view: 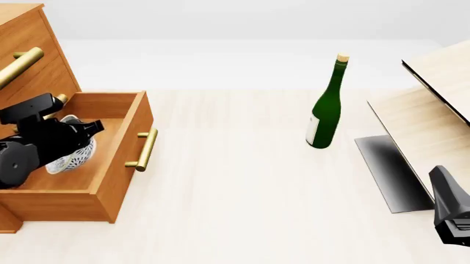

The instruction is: Put the bowl in the bottom drawer of the cabinet.

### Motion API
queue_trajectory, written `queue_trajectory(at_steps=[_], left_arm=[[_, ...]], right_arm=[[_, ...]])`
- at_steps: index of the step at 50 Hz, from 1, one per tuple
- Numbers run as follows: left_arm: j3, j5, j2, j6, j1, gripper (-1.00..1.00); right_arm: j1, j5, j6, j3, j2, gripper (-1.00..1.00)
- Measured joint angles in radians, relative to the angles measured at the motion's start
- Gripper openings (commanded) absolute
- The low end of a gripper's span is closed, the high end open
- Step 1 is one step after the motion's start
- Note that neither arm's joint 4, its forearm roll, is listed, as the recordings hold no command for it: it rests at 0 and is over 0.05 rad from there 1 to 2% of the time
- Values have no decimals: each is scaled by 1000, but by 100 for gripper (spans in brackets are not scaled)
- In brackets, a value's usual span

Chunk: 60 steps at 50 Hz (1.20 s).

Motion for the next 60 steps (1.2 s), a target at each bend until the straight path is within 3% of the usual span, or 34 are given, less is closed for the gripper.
queue_trajectory(at_steps=[23,24,60], left_arm=[[0,-15,27,5,18,-100],[0,-16,27,4,18,100],[7,-39,-30,-21,10,100]], right_arm=[[0,0,0,0,0,100],[0,0,0,0,0,100],[0,0,0,0,0,100]])
